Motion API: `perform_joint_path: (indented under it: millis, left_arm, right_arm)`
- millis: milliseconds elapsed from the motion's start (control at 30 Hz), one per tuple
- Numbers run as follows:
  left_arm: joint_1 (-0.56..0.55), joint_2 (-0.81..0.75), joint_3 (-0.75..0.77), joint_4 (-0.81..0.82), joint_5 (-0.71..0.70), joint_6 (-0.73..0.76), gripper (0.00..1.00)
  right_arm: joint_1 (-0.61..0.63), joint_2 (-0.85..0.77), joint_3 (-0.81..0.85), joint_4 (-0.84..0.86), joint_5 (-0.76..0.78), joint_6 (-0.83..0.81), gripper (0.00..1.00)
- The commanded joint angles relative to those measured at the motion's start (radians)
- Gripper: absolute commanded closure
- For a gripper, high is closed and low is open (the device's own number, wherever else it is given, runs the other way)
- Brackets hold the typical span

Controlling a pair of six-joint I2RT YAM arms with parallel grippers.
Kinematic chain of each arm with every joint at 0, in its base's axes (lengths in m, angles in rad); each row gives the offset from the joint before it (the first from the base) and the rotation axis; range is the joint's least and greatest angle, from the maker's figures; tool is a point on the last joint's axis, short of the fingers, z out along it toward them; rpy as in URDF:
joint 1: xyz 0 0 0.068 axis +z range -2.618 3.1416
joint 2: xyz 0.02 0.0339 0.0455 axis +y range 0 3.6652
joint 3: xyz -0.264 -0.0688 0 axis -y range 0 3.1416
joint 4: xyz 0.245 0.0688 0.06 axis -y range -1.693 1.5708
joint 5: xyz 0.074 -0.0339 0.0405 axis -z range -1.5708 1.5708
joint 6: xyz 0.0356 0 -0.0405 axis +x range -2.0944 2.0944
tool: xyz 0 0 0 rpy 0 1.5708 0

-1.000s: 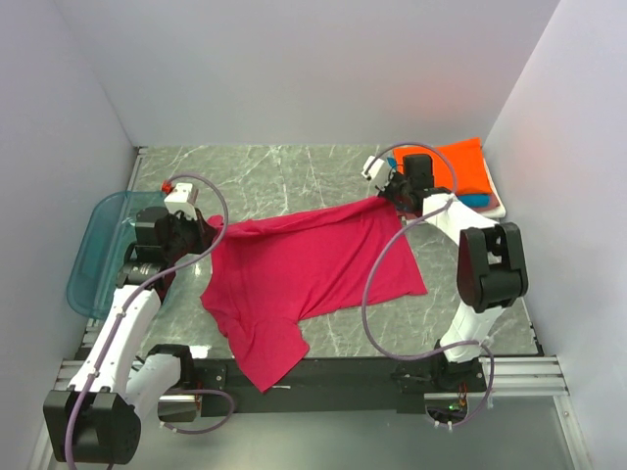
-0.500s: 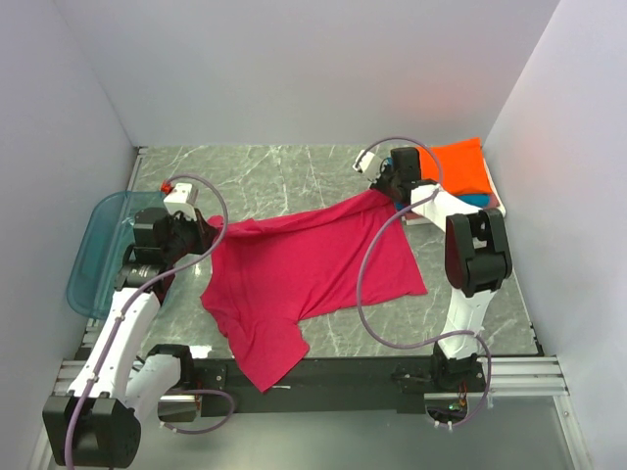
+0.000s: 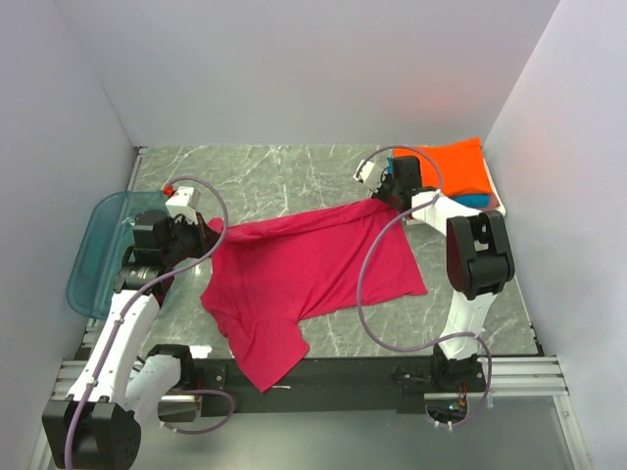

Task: Fold and stack the t-shirts
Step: Fold the tshirt

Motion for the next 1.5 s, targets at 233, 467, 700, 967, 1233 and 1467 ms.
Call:
perform_joint_path:
  millis: [233, 467, 700, 967, 1233, 1467]
  left_arm:
    - [-0.003, 0.035, 0.013, -0.024, 0.048, -0.012, 0.99]
    - [-0.005, 0.041, 0.013, -0.024, 0.068, -0.015, 0.99]
    - [-0.006, 0.039, 0.017, -0.035, 0.079, -0.026, 0.99]
    - [-0.006, 0.064, 0.025, -0.055, 0.068, -0.049, 0.99]
    - [-0.008, 0.116, 0.033, -0.088, 0.044, -0.095, 0.99]
    - [-0.034, 0.177, 0.120, -0.157, 0.017, -0.186, 0.93]
  right_arm:
    - [-0.013, -0.118, -0.030, -0.048, -0.013, -0.042, 0.82]
    - [-0.045, -0.247, -0.085, -0.153, -0.123, -0.077, 0.58]
    - [-0.074, -0.270, -0.044, -0.308, -0.281, -0.053, 0.57]
    - [-0.073, -0.258, 0.008, -0.345, -0.407, 0.051, 0.57]
    - [-0.073, -0.269, -0.015, -0.333, -0.412, 0.059, 0.57]
    - [-0.073, -0.282, -0.025, -0.334, -0.429, 0.070, 0.57]
